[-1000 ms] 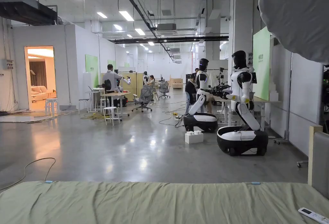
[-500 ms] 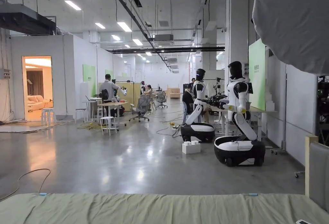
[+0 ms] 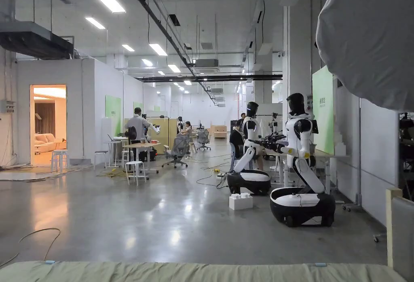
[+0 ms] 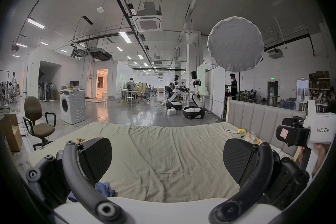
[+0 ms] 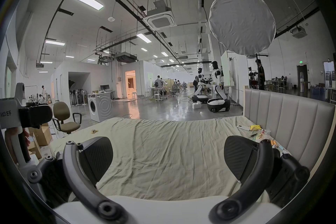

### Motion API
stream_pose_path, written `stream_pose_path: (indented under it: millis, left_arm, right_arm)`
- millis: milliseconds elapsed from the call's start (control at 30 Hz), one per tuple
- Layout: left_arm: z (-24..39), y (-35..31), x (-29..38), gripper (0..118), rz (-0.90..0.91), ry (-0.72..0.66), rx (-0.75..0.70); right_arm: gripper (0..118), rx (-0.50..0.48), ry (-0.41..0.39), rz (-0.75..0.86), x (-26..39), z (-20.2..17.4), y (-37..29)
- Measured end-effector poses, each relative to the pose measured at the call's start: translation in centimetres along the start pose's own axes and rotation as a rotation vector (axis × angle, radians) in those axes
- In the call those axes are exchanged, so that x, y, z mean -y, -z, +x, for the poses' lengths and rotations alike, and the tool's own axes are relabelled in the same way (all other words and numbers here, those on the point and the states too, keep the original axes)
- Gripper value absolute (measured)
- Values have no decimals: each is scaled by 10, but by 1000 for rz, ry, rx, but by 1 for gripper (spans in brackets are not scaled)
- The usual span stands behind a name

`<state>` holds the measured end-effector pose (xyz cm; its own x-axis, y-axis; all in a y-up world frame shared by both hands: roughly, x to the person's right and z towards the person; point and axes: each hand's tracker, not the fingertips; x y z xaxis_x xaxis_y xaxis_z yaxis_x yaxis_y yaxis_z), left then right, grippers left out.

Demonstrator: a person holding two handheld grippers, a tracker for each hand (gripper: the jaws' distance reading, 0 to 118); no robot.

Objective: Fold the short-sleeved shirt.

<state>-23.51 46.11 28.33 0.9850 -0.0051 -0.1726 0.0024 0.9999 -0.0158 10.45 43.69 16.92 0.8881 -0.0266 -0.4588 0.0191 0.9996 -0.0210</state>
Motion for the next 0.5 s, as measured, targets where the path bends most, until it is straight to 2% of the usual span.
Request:
stream_pose_path:
  millis: [333,500]
  left_arm:
    - [-1,0,1,118,-10,-11,8]
    - [-5,-1,-3,118,-2,-30,12]
  right_arm:
    - [118,-12,67,6,-3,6,-1]
    - [118,-32,153,23,-8,11,0]
